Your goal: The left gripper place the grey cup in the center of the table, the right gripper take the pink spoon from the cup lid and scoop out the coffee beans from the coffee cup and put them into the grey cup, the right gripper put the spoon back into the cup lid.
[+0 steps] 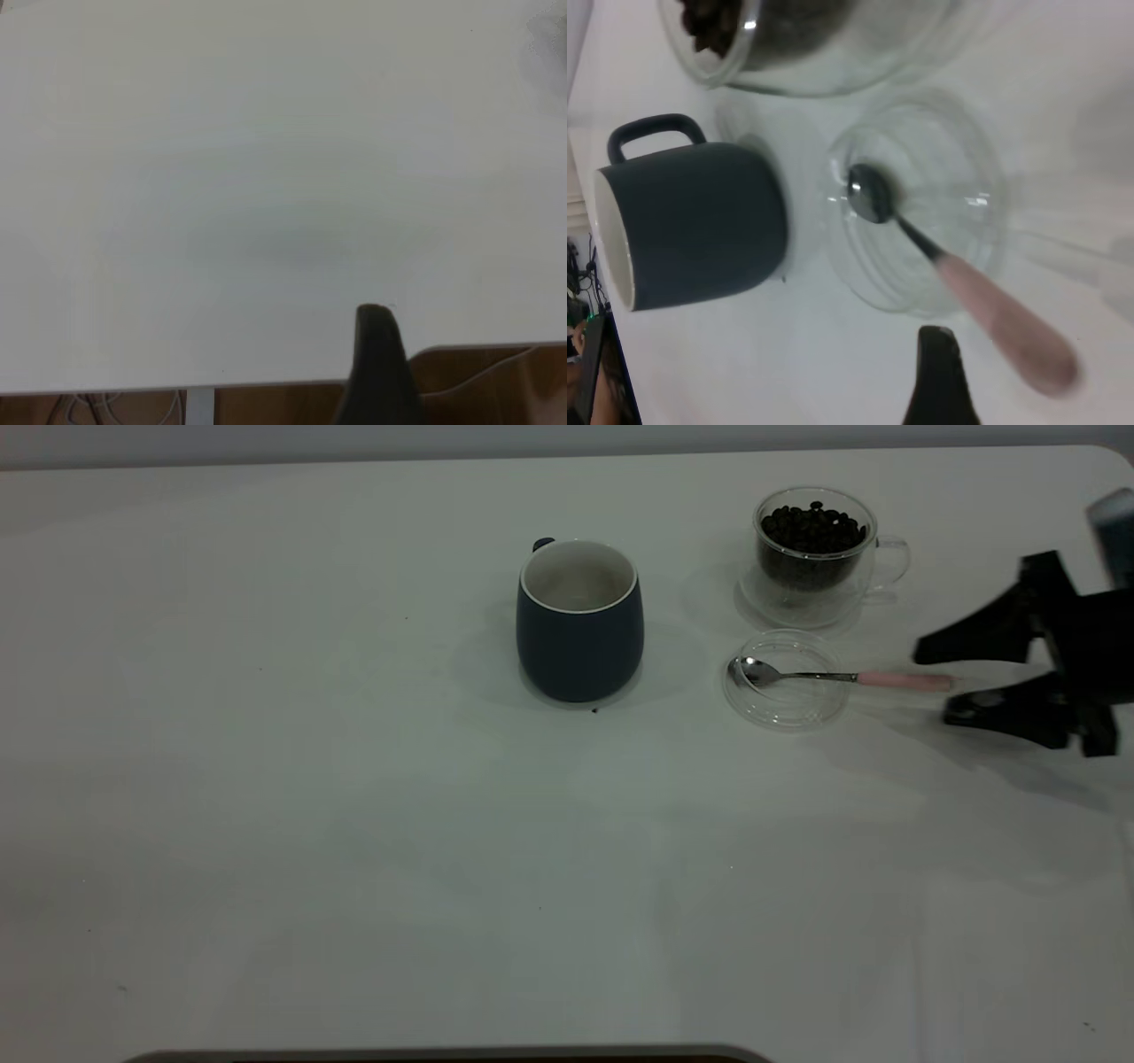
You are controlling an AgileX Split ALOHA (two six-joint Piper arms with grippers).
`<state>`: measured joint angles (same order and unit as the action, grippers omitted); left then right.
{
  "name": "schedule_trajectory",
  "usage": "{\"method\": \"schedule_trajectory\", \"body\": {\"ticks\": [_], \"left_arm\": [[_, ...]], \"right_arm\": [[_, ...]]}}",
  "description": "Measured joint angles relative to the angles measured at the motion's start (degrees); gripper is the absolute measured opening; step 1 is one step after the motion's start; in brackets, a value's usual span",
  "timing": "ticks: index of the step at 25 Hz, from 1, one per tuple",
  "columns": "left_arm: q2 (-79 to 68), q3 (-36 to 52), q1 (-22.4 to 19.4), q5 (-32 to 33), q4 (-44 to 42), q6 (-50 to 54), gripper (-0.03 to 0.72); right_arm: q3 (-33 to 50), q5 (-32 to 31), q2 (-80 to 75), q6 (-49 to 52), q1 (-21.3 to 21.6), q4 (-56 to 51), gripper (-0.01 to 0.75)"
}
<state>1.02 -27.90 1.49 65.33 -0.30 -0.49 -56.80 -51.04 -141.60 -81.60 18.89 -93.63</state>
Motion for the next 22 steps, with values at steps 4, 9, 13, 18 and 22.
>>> {"method": "schedule_trajectory", "body": {"ticks": [4,9,13,18,22], "left_arm": [[0.00,0.00,0.00,0.00,0.00,-0.07,0.586],[0.00,0.00,0.00,0.00,0.00,-0.07,0.586],[0.00,0.00,0.00,0.00,0.00,-0.07,0.586],[0.00,0.00,0.00,0.00,0.00,-0.07,0.586],[0.00,0.00,0.00,0.00,0.00,-0.07,0.586]], "right_arm": [[0.00,1.38,5.20,5.52,3.71,9.37,0.591],[0.00,3.32,19.54,21.31,4.50,25.66,0.591],[0.05,2.98,33.86,36.98,1.49,41.97,0.591],[0.47,-1.14,52.15,52.74,-6.59,59.27,0.591],[0.66,-6.61,64.61,61.13,-12.86,68.95,0.591]]}}
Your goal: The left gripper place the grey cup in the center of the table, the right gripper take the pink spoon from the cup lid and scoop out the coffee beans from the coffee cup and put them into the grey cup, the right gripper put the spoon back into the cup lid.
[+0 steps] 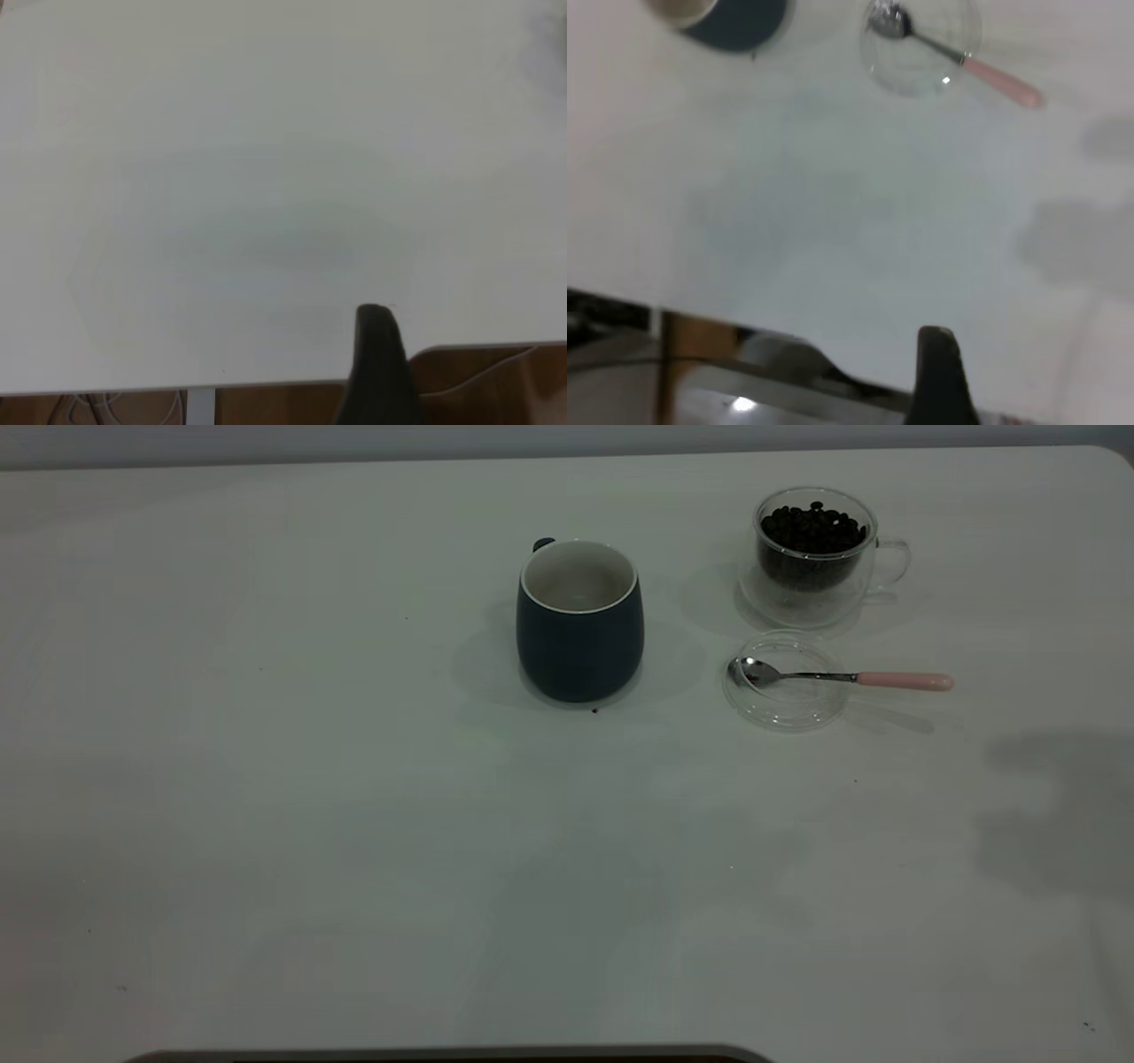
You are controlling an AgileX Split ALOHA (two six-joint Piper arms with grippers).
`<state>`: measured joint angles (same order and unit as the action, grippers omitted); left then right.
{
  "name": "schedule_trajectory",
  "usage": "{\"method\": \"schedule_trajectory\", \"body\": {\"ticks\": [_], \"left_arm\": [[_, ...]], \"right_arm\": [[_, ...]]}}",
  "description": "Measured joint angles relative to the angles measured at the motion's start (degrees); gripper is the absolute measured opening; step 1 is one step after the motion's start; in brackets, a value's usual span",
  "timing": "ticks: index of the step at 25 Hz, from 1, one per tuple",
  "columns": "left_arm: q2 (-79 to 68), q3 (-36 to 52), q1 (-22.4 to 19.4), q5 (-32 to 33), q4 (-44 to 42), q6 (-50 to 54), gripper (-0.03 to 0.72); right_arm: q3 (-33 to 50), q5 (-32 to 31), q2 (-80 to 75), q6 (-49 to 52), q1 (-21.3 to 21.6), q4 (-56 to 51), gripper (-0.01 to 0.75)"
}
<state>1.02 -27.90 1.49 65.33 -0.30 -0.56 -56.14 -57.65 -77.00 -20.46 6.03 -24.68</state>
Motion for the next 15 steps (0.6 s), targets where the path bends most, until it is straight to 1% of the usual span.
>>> {"method": "schedule_trajectory", "body": {"ticks": [3,6,15], "left_arm": [[0.00,0.00,0.00,0.00,0.00,0.00,0.586],[0.00,0.00,0.00,0.00,0.00,0.00,0.586],[0.00,0.00,0.00,0.00,0.00,0.17,0.586]], "right_arm": [[0.19,-4.83,7.40,3.95,-2.26,4.21,0.591],[1.72,-7.23,13.93,5.42,-2.61,5.99,0.591],[12.12,-6.88,30.83,5.75,-2.61,9.01,0.591]]}}
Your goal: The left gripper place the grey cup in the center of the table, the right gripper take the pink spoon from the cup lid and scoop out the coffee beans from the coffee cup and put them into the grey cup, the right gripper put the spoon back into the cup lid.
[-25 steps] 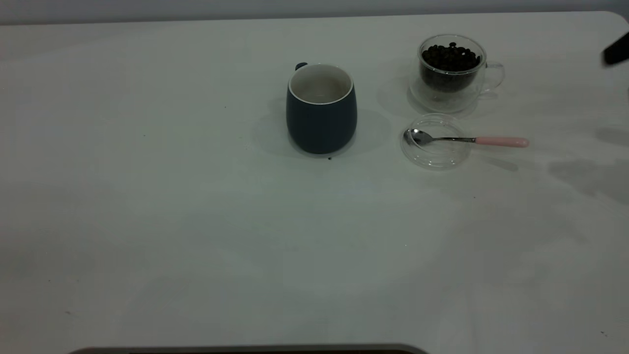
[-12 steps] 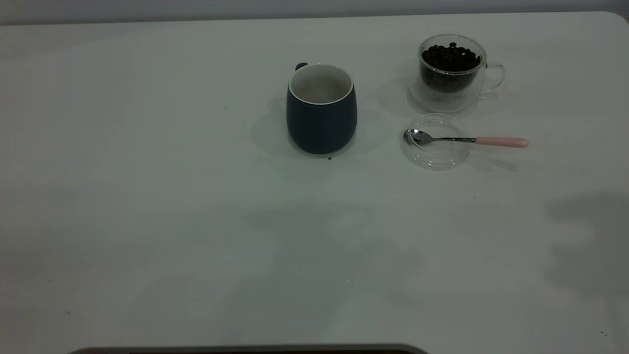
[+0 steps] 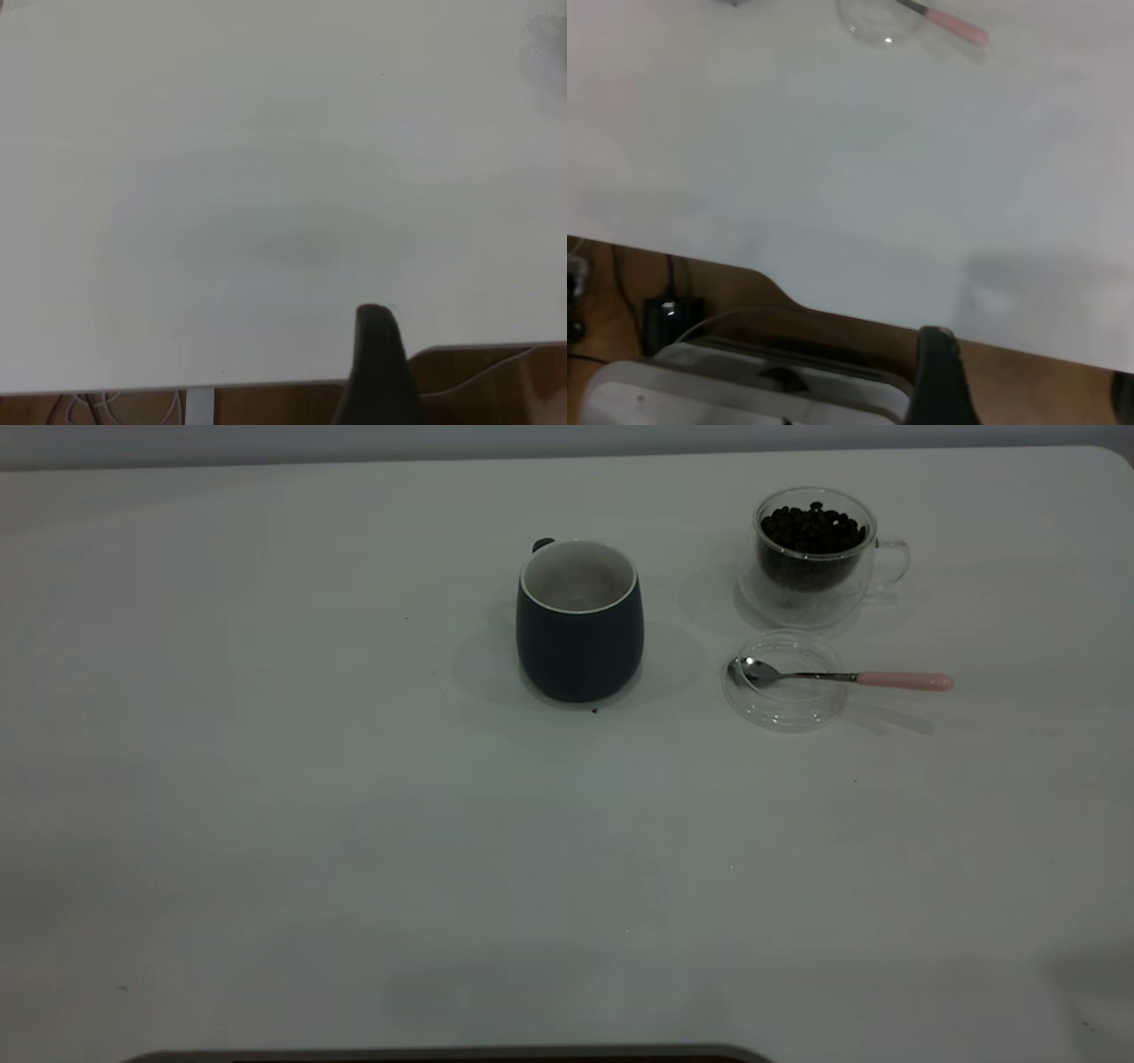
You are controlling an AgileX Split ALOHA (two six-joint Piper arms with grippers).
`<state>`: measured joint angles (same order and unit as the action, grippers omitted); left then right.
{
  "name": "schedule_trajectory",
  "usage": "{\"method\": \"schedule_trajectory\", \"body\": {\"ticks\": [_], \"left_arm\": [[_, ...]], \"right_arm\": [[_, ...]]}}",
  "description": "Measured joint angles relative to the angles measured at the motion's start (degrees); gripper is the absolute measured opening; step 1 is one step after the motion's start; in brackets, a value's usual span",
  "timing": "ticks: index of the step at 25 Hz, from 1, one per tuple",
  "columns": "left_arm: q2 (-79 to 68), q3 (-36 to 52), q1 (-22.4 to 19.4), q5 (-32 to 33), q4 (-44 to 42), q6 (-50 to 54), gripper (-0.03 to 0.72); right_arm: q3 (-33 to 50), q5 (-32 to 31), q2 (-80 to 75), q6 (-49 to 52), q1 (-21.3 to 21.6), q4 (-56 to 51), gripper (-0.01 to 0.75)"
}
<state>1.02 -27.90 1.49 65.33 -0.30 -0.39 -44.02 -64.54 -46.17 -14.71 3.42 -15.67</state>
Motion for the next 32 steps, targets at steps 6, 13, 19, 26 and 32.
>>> {"method": "schedule_trajectory", "body": {"ticks": [6,13,19,26,32], "left_arm": [[0.00,0.00,0.00,0.00,0.00,0.00,0.586],[0.00,0.00,0.00,0.00,0.00,0.00,0.586],[0.00,0.00,0.00,0.00,0.00,0.00,0.586],[0.00,0.00,0.00,0.00,0.00,0.00,0.586],[0.00,0.00,0.00,0.00,0.00,-0.18,0.586]], "right_arm": [[2.25,-3.13,11.46,0.16,0.00,0.76,0.591],[2.25,-6.29,26.77,3.50,0.00,6.85,0.591],[2.31,-6.29,35.64,13.33,0.00,16.08,0.591],[11.12,-3.96,43.22,13.71,-1.73,16.16,0.591],[17.01,-0.72,44.47,13.24,-1.73,14.24,0.591]]}}
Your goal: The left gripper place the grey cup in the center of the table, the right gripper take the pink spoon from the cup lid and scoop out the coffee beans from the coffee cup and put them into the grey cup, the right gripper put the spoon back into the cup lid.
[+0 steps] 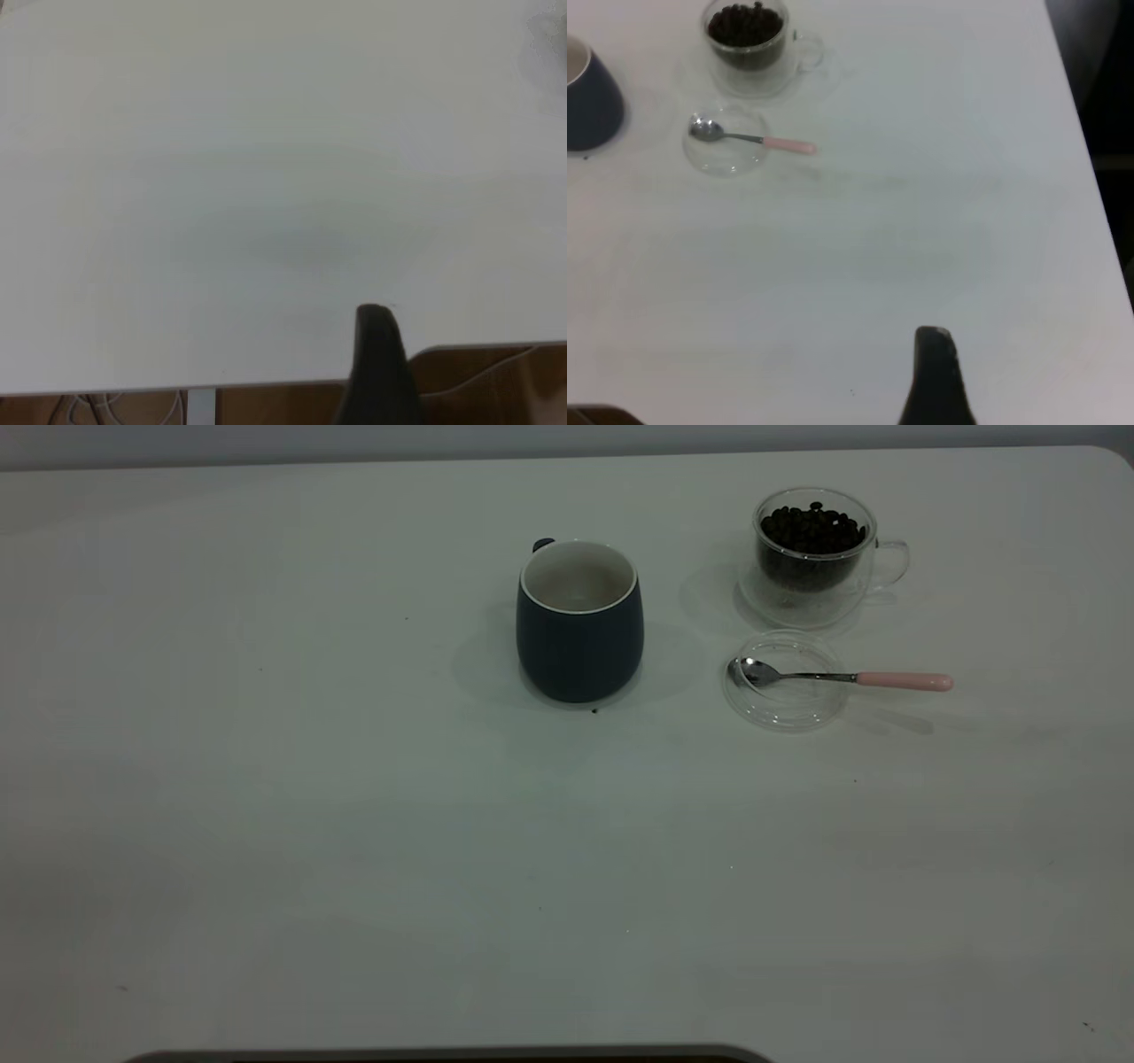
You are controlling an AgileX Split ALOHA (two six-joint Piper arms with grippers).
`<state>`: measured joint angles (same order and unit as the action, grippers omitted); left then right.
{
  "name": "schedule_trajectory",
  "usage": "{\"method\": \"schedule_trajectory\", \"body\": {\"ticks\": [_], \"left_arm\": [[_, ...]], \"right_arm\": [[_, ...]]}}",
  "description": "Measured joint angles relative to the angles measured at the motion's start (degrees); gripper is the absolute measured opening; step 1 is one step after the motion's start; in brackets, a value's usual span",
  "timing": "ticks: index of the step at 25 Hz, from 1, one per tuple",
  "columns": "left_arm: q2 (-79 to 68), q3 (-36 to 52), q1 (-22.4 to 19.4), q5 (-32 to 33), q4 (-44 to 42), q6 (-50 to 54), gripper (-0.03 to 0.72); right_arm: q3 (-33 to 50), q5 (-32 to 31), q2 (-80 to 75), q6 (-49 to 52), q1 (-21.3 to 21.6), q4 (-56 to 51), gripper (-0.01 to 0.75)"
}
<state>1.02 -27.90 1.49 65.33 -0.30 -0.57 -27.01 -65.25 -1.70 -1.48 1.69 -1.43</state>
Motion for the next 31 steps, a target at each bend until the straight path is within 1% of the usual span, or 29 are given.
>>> {"method": "schedule_trajectory", "body": {"ticks": [14,31], "left_arm": [[0.00,0.00,0.00,0.00,0.00,0.00,0.586],[0.00,0.00,0.00,0.00,0.00,0.10,0.586]], "right_arm": [[0.00,0.34,0.08,-4.96,0.00,-2.90,0.591],[0.00,0.34,0.13,-5.14,0.00,-3.23,0.591]]}}
